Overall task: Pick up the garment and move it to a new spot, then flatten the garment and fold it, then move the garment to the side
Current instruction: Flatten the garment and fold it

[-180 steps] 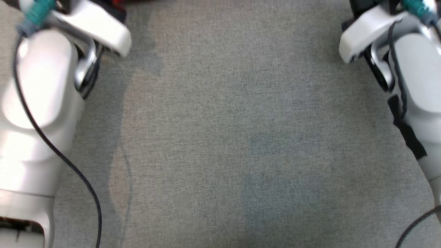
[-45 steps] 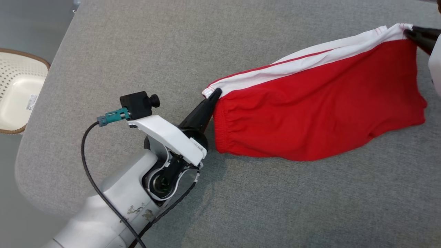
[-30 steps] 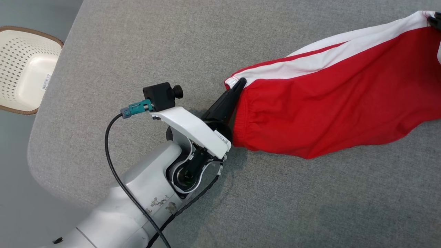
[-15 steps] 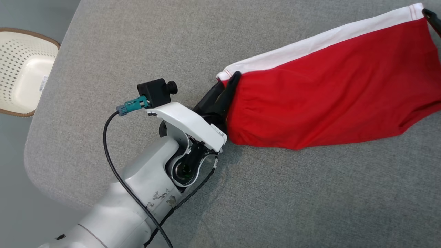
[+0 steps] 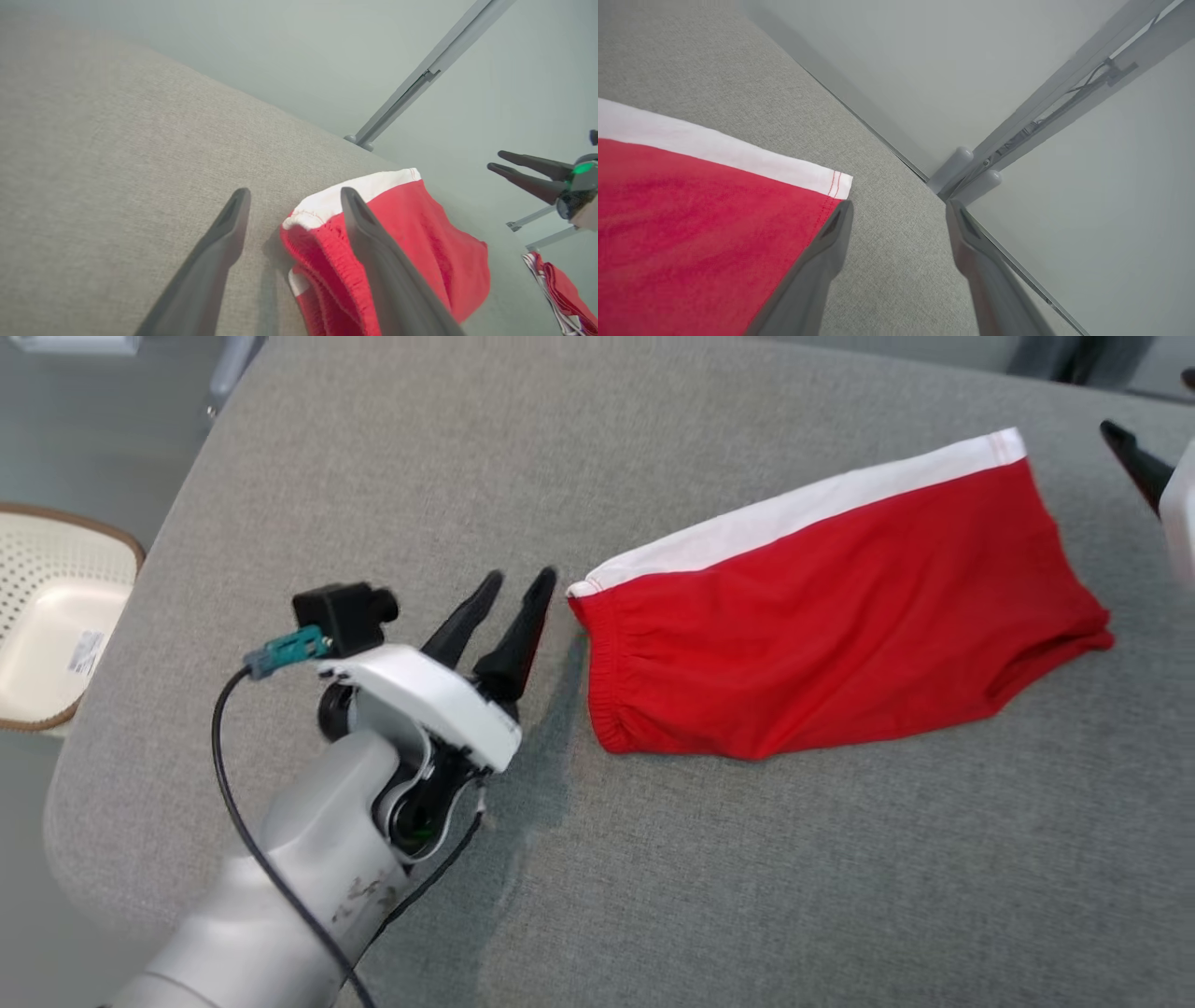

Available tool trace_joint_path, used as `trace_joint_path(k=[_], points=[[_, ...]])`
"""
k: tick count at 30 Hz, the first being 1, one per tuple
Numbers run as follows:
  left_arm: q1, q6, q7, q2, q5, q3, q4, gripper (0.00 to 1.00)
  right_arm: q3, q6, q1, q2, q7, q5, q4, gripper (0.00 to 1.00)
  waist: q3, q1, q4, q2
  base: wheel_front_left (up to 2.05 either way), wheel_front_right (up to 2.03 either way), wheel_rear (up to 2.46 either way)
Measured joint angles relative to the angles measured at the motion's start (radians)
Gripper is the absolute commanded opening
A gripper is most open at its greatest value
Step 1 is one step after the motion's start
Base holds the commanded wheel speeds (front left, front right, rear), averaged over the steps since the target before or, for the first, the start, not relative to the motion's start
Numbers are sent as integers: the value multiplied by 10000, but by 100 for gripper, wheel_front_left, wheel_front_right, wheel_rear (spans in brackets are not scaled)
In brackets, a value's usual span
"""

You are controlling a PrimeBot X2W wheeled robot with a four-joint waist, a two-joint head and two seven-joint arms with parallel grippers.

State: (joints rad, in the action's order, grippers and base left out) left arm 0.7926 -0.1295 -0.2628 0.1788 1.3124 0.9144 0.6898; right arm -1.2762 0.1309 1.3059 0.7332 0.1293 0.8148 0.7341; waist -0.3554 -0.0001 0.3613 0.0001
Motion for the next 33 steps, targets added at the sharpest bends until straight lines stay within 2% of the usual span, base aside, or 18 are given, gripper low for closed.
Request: trace_joint_path(k=[4,7,10,13,14,15,18,21,23,26,29,31,33], points=[[-529,94,-2,123,-1172,-826,305,100,215,0,-426,-462,-1139,-119,895,100,562,0,-292,0,0,0,0],[-822,552,-6,389,-2464,-1985,-27,100,497,0,-855,-813,-2161,-280,1440,100,964,0,-557,0,0,0,0],[-1574,984,-6,485,-3745,-3417,-884,100,1114,0,-1256,-1279,-3381,-378,1944,100,1330,0,-864,0,0,0,0],[-2546,1041,-13,236,-4913,-5336,-2362,100,2127,0,-1615,-1647,-3870,-625,2376,100,1658,1,-1208,0,0,0,0],[-2546,1041,-13,236,-4913,-5336,-2362,100,2127,0,-1615,-1647,-3870,-625,2376,100,1658,1,-1208,0,0,0,0],[-2928,1034,-19,52,-5189,-5925,-2732,100,2529,0,-1772,-1730,-3875,-857,2311,100,1751,0,-1336,0,0,0,0],[-4149,861,-6,-399,-6581,-7311,-3793,100,4393,0,-2446,-1900,-3898,-1902,1198,100,1981,0,-1751,0,0,0,0],[-4939,627,-10,-851,-7777,-8364,-4660,100,6518,0,-3911,-2036,-3910,-3563,-40,100,2174,0,-2151,0,0,0,0],[-5428,489,-6,-1116,-8264,-8832,-5033,100,7994,-2,-5084,-2403,-3908,-4389,-859,100,2289,1,-2389,0,0,0,0],[-6030,345,-6,-1244,-9175,-9191,-5451,100,9923,0,-6719,-3321,-3910,-5599,-2197,100,2425,0,-2704,0,0,0,0],[-6449,284,-8,-1277,-9409,-9398,-5618,100,11049,0,-8156,-4266,-3910,-6508,-3175,100,2524,0,-2967,0,0,0,0],[-6651,311,-6,-1292,-9252,-9363,-5670,100,11576,0,-8761,-4755,-3910,-6778,-3595,100,2550,1,-3113,0,0,0,0],[-6755,357,-8,-1289,-9595,-9250,-5810,100,11906,-2,-9216,-5147,-3912,-7031,-3917,100,2560,0,-3208,0,0,0,0]])
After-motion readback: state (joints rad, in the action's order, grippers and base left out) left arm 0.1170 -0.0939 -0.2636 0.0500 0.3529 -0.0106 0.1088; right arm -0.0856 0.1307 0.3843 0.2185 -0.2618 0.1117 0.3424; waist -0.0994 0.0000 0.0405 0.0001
